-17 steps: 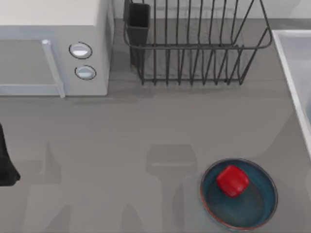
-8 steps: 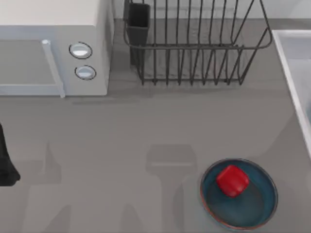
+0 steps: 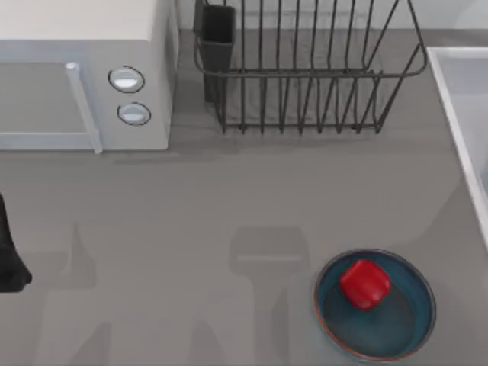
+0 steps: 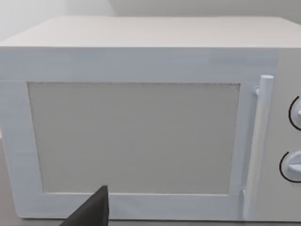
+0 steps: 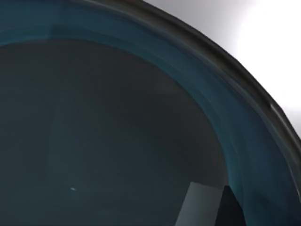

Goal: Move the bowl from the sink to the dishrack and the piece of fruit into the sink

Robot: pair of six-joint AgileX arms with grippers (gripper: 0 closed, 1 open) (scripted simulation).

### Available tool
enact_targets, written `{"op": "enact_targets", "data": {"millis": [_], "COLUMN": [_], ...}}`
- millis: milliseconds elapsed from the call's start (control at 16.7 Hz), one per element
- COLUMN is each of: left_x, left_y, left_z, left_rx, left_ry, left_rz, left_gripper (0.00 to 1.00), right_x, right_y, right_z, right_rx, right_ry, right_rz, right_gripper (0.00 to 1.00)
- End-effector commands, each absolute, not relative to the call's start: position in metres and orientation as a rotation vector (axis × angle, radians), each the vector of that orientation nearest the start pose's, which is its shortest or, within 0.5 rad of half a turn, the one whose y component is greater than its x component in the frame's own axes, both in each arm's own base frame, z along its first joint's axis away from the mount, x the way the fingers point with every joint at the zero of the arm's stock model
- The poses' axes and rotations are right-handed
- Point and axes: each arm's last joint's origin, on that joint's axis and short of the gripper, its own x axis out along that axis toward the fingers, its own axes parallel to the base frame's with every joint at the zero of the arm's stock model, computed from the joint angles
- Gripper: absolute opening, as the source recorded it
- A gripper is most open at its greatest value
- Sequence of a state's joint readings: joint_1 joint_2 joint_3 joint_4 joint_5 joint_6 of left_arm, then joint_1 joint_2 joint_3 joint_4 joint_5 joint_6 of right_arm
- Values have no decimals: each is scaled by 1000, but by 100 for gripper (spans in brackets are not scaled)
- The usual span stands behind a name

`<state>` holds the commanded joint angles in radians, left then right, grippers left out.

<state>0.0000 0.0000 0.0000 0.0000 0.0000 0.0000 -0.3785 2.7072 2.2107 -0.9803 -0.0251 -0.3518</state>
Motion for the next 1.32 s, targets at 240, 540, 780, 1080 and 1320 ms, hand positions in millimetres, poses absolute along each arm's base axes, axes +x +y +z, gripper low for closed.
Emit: {"op": "enact_targets", "data": {"millis": [240, 540, 780, 1080, 1320], "left_x": [106, 106, 106, 106, 106], "left_y": [-1, -1, -1, -1, -1], "left_z": [160, 160, 160, 160, 160], "left_rx": [0, 0, 0, 0, 0], "left_ry": [0, 0, 0, 0, 0], "left_rz": [0, 0, 0, 0, 0], "left_gripper": [100, 100, 100, 100, 100], "right_x": [485, 483, 458, 382, 294], "right_y": [-185, -185, -206, -229, -220], "right_z": [48, 55, 108, 210, 290], "right_rx": [7, 6, 9, 13, 8], "right_ry": [1471, 1467, 1461, 1479, 1477], "right_rz": [-8, -9, -16, -9, -9], "right_gripper": [0, 0, 0, 0, 0]}}
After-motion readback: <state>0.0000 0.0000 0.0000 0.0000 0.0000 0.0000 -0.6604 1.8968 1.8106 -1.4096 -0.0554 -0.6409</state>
